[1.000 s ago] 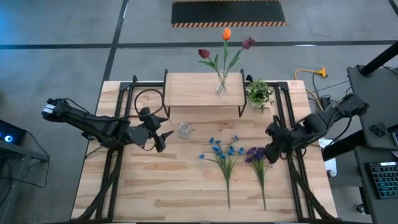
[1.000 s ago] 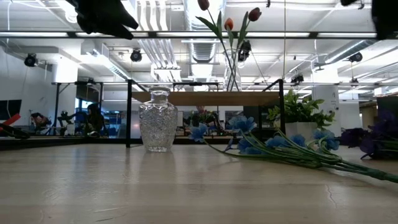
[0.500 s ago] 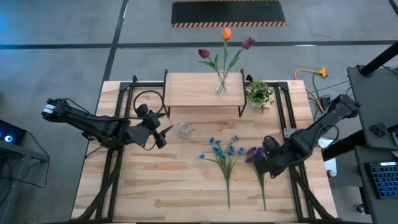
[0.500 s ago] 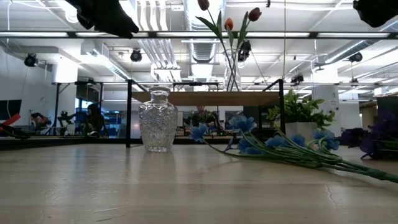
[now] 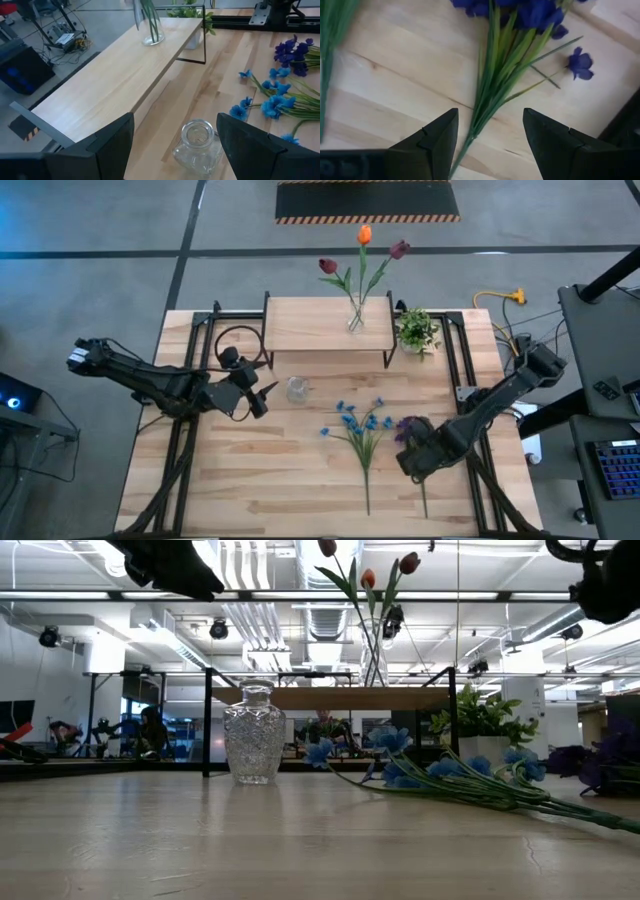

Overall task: Pick and place flowers into a vace then onto a shelf
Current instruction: Put the purple flowers into the left transparent vase

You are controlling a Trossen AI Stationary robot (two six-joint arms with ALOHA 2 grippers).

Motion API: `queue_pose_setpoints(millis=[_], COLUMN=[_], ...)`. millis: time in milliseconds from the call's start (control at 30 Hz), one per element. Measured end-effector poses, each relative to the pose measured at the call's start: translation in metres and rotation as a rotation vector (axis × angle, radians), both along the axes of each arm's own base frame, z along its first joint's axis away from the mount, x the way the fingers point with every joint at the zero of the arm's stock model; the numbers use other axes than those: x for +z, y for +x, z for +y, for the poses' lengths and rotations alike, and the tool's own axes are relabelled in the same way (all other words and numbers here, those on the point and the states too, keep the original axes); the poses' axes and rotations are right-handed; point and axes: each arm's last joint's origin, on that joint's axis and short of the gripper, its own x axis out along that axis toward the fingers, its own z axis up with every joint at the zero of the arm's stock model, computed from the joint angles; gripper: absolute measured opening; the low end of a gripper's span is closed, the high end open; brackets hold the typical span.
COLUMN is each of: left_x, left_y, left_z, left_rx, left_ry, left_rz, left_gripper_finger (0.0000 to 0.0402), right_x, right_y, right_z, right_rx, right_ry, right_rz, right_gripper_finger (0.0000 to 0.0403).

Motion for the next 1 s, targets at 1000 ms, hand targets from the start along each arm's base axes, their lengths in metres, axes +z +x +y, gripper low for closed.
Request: queue_pose_setpoints(millis=[1000], left_x=[0.0], left_y=[0.0], left_z=[0.0], left_rx=[-0.002], left_ry=[-0.002], left_rz=[-0.002], left_gripper_finger=[0.0267], right_x=[-0.062], right_y=[0.003], right_z=[0.011], right_rx=[-0.055], right_ry=[0.016], right_rz=[0.126], right_gripper_finger=[0.0214])
